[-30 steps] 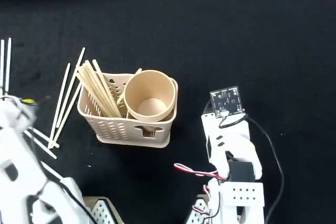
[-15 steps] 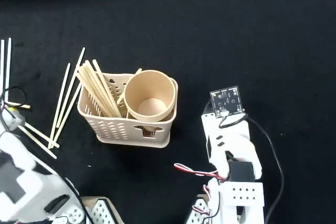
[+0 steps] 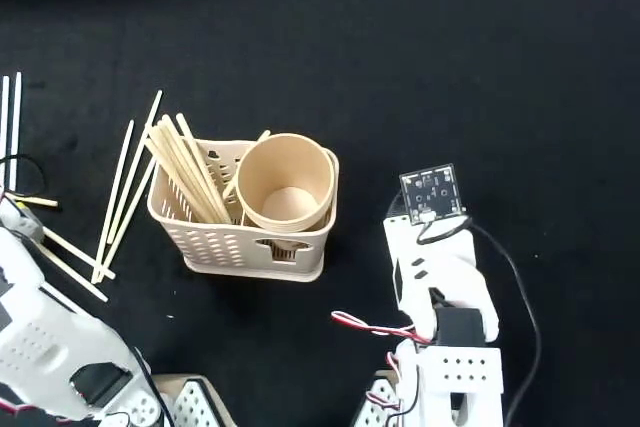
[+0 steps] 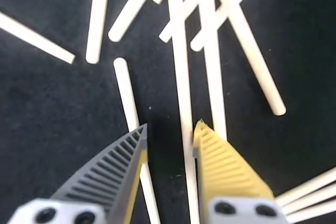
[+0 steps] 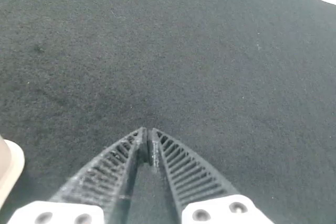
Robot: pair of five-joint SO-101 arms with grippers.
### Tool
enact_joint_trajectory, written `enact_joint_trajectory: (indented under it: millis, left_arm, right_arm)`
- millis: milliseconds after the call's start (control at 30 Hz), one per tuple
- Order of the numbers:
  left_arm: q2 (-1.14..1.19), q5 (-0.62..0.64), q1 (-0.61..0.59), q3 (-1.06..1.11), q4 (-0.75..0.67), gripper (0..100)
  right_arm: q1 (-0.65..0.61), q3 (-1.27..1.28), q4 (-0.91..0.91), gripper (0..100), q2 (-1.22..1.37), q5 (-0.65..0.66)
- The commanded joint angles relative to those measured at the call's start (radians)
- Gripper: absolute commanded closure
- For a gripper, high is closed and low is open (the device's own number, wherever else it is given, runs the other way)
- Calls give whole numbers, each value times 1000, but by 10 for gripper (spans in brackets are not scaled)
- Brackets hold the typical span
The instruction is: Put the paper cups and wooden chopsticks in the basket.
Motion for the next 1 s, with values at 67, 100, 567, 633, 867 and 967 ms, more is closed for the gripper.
enact_joint_trajectory:
  millis: [67, 100, 567, 633, 867, 967]
  left_arm:
    - [-37, -3, 5, -102, 98, 859]
    - [-40, -3, 5, -111, 117, 859]
    - [-31, 152, 25, -248, 249, 861]
    - [-31, 186, 36, -249, 247, 808]
    - [-29, 187, 50, -246, 245, 747]
    - [-29, 186, 39, -243, 245, 747]
  right_arm:
    - [-9, -15, -2, 985, -8, 11]
    - [-9, -15, -2, 985, -8, 11]
    - [-9, -15, -2, 985, -8, 11]
    - [-9, -15, -2, 985, -8, 11]
    - [-9, -15, -2, 985, -8, 11]
    - [-9, -15, -2, 985, -8, 11]
